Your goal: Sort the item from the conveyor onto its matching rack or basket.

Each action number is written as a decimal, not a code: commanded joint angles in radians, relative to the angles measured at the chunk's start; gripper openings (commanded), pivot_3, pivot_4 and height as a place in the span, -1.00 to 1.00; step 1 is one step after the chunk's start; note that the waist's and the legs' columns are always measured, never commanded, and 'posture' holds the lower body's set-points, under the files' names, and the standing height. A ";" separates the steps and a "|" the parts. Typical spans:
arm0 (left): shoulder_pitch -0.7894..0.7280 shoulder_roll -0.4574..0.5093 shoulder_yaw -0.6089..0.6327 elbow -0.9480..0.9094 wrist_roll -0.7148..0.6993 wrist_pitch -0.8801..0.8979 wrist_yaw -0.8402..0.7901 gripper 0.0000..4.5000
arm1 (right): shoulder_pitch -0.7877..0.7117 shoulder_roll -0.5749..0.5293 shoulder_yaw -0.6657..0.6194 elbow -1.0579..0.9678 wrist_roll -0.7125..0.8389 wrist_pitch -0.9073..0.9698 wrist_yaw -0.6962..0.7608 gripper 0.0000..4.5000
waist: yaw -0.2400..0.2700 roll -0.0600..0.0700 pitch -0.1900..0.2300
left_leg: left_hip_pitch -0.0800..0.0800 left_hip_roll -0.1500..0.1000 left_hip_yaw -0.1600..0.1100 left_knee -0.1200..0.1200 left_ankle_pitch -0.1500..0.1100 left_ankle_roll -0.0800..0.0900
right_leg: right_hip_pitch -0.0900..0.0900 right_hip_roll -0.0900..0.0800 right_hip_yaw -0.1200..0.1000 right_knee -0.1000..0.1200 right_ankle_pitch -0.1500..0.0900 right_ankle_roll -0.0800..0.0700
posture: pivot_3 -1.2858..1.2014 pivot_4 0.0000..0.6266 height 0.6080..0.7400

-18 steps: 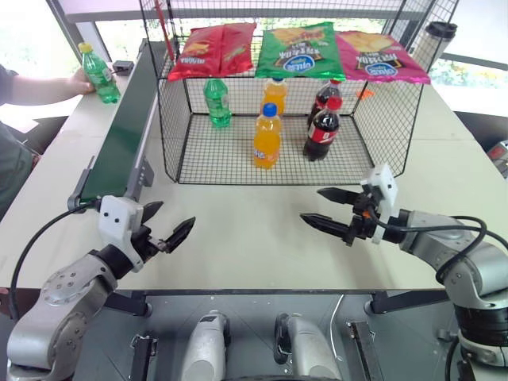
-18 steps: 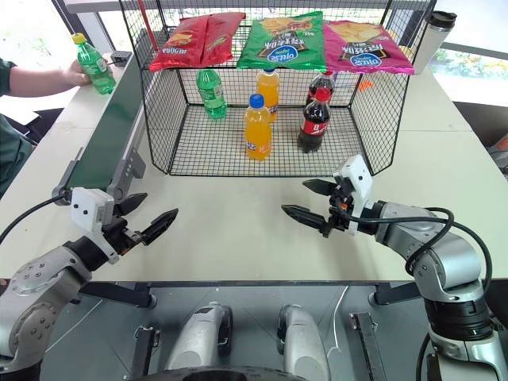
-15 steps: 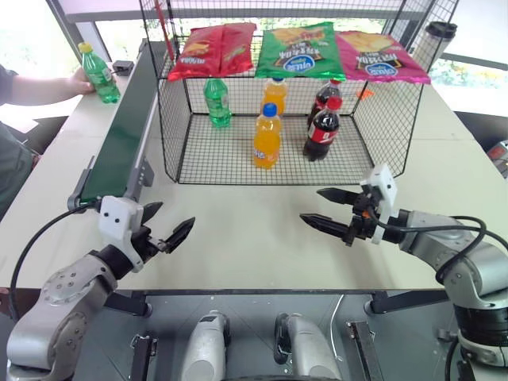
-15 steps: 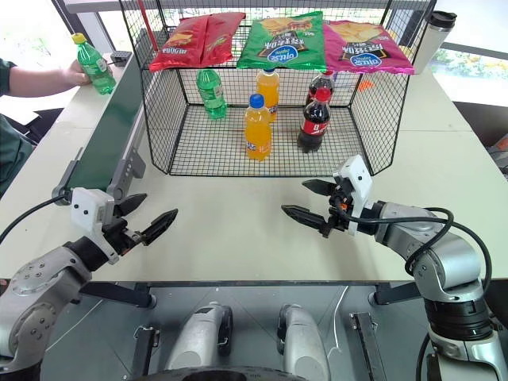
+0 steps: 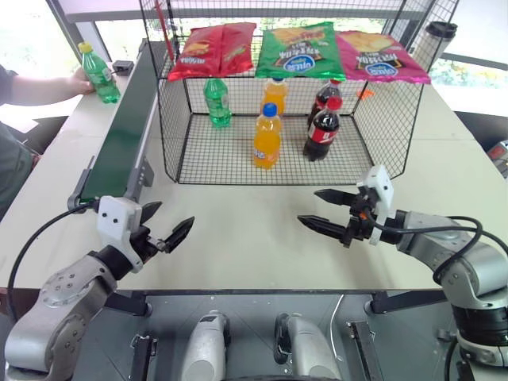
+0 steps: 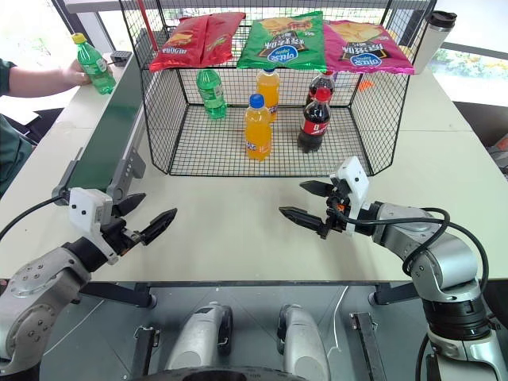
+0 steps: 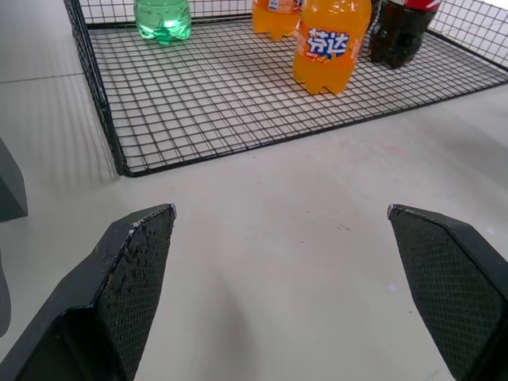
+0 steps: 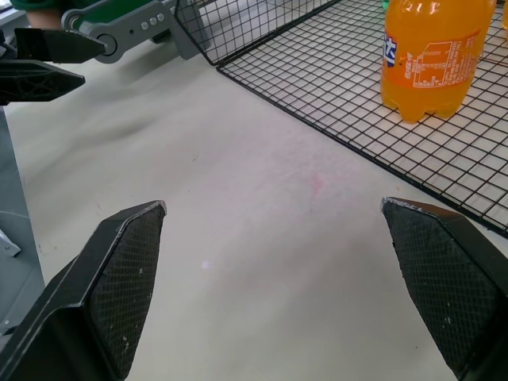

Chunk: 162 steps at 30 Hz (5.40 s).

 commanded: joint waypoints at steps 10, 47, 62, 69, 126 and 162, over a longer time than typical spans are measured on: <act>-0.014 -0.008 0.001 -0.026 -0.001 -0.023 0.005 0.99 | -0.027 0.000 0.008 -0.013 -0.016 -0.028 0.007 1.00 | 0.000 0.000 0.000 | 0.000 0.000 0.000 0.000 0.000 0.000 | 0.000 0.000 0.000 0.000 0.000 0.000 | 0.03 -0.52 1.00; -0.043 -0.019 -0.004 -0.005 0.029 -0.036 0.011 0.99 | -0.040 0.030 0.022 0.005 -0.042 -0.044 0.000 1.00 | 0.000 0.000 0.000 | 0.000 0.000 0.000 0.000 0.000 0.000 | 0.000 0.000 0.000 0.000 0.000 0.000 | 0.03 -0.52 1.00; -0.249 0.225 0.311 0.215 0.027 0.006 0.222 0.99 | -0.217 0.006 0.002 -0.006 0.087 0.048 0.036 1.00 | -0.003 0.000 0.000 | 0.000 0.000 0.001 -0.001 0.002 0.003 | -0.002 0.001 0.000 0.002 0.000 0.000 | 0.03 -0.52 1.00; -0.375 0.118 0.184 0.429 0.261 -0.095 0.393 0.99 | -0.179 0.016 0.156 -0.065 -0.009 0.001 0.048 1.00 | 0.004 -0.001 0.000 | -0.001 0.000 0.002 -0.001 0.000 0.001 | -0.002 -0.001 0.000 0.000 0.001 0.000 | 0.03 -0.52 1.00; -0.621 -0.079 -0.053 0.287 0.095 -0.104 0.112 0.30 | -0.098 0.004 0.056 0.020 -0.053 -0.034 0.012 1.00 | 0.008 -0.003 0.001 | -0.002 -0.001 0.002 0.002 0.002 0.003 | 0.001 0.000 0.000 0.003 0.005 -0.001 | 0.03 -0.52 1.00; -1.204 -0.420 -0.270 1.778 0.615 -0.936 0.491 0.30 | 0.052 -0.020 -0.106 -0.207 0.089 0.068 -0.170 1.00 | 0.003 -0.004 0.001 | 0.000 -0.002 -0.001 0.002 0.002 0.005 | 0.003 0.001 0.000 0.002 0.005 0.003 | 0.03 -0.52 1.00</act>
